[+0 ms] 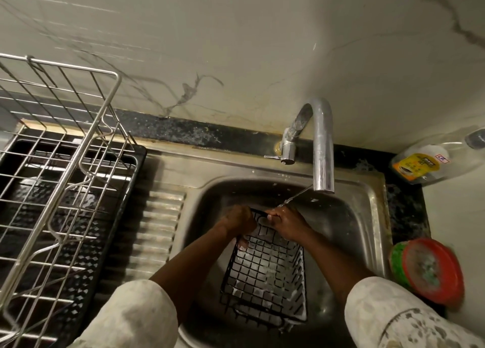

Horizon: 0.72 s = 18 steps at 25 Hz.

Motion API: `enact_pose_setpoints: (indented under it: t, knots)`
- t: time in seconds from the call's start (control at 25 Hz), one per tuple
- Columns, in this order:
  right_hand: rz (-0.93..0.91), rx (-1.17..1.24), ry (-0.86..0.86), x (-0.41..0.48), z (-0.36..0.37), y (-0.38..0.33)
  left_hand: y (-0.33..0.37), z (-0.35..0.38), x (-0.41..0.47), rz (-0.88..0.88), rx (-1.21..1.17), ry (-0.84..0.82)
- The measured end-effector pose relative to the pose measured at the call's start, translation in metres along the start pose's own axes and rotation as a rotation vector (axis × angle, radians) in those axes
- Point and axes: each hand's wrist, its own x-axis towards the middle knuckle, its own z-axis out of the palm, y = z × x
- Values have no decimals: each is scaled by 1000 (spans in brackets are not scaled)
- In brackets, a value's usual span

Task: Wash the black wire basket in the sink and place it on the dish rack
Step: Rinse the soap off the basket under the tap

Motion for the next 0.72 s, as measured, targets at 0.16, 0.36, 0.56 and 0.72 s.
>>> enact_pose_setpoints:
  t: [0.16,0.36,0.56,0.72]
  knots:
    - [0,127,-3,9,-9,-25,-10,-12,0,-16,-28,82]
    - [59,219,38,15,-17,-26,-5,-4,13,149,123,287]
    - [134,202,121,-6,-28,-1,-8,-4,21,174,177,341]
    - [178,41,132,-2,-28,-2,-1,0,27,137,100,322]
